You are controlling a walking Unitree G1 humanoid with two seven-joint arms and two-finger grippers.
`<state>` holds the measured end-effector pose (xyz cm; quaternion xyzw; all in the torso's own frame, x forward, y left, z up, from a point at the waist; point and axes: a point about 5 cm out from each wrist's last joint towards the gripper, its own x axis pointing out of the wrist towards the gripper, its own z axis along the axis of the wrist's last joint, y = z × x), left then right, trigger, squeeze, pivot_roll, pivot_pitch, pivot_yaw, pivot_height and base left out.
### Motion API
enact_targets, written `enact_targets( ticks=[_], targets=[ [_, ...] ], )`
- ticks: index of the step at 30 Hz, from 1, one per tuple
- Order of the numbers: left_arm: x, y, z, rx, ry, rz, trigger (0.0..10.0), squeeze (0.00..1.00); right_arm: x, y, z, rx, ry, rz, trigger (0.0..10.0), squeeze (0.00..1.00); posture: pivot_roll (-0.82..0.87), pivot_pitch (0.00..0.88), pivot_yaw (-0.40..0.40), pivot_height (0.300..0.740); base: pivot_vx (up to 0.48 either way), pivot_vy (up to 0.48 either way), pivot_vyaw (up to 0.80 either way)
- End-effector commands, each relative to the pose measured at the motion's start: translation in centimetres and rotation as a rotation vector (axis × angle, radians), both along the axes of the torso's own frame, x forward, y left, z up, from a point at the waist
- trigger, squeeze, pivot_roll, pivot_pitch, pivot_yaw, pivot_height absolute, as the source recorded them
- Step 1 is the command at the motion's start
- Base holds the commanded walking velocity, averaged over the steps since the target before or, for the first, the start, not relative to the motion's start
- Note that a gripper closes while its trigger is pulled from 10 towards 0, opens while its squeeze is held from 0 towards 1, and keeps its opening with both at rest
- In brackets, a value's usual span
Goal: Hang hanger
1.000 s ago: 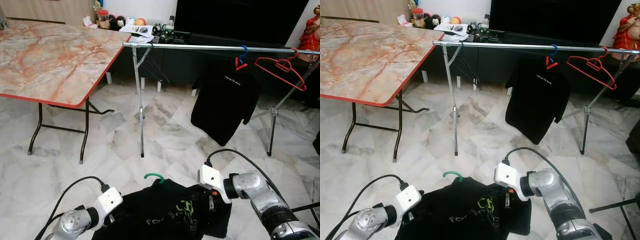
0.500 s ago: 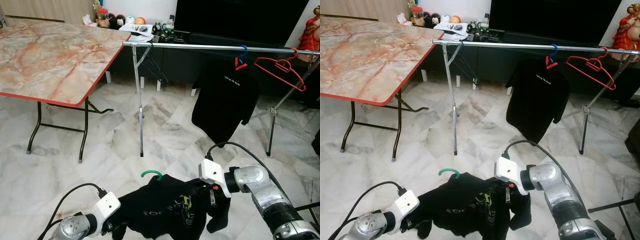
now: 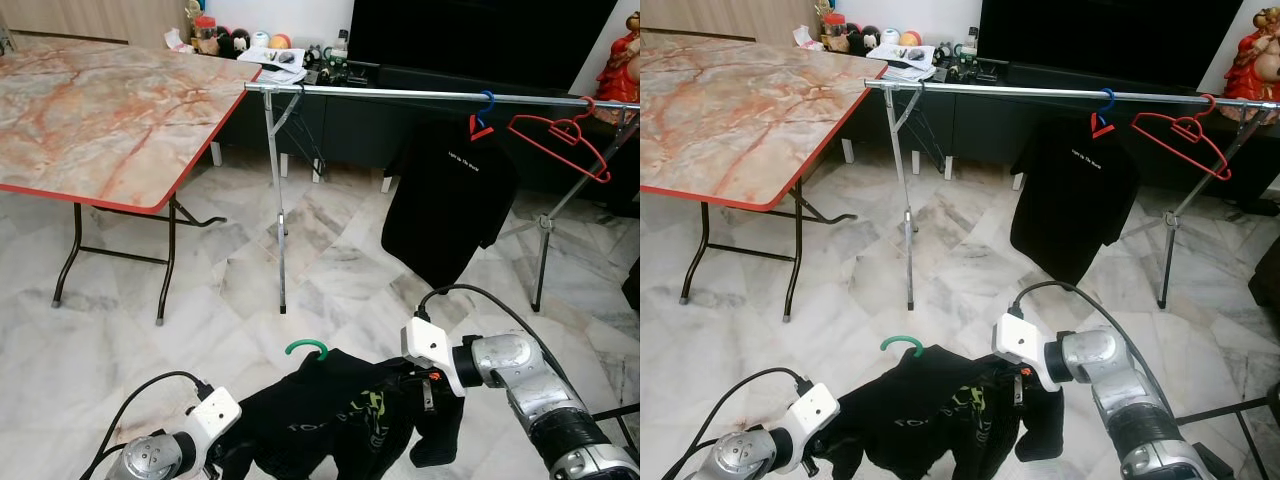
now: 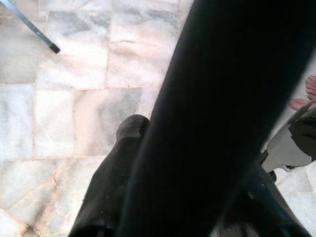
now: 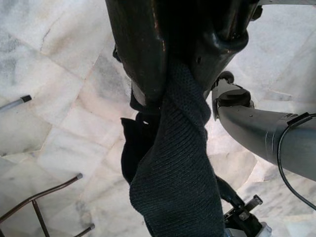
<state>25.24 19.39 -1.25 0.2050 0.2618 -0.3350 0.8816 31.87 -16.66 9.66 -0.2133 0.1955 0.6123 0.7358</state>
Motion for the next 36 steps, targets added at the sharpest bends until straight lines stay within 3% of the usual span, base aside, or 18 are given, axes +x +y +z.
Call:
enact_targets(
  ticks=[1, 19, 27, 31, 36],
  targets=[
    [-0.9, 0.2, -0.7, 0.012, 0.036, -0.005, 0.0, 0.00, 0.5, -0.4, 1.0, 0.024, -0.048, -0.027, 10.0, 0.00, 0.09, 0.091, -0.106, 0.740, 0.000, 0.000, 0.00],
    [-1.0, 0.3, -1.0, 0.045, 0.043, -0.005, 0.0, 0.00, 0.9, -0.9, 0.8, -0.012, -0.087, -0.099, 10.0, 0.00, 0.09, 0.092, -0.105, 0.740, 0.000, 0.000, 0.00],
    [-0.4, 2.8, -0.9, 0.068, 0.007, 0.257, 0.0, 0.00, 2.1, -2.0, 1.0, -0.059, -0.171, -0.260, 10.0, 0.00, 0.08, 0.093, -0.105, 0.740, 0.000, 0.000, 0.00],
    [-0.2, 4.8, -0.8, 0.128, 0.002, 0.470, 0.0, 0.00, 2.2, -2.6, 0.5, -0.106, -0.174, -0.312, 10.0, 0.00, 0.08, 0.093, -0.105, 0.740, 0.000, 0.000, 0.00],
    [-0.3, 5.7, -0.8, 0.172, 0.002, 0.509, 0.0, 0.00, 2.0, -2.7, 0.1, -0.120, -0.171, -0.312, 10.0, 0.00, 0.09, 0.091, -0.107, 0.740, 0.000, 0.000, 0.00]
  ],
)
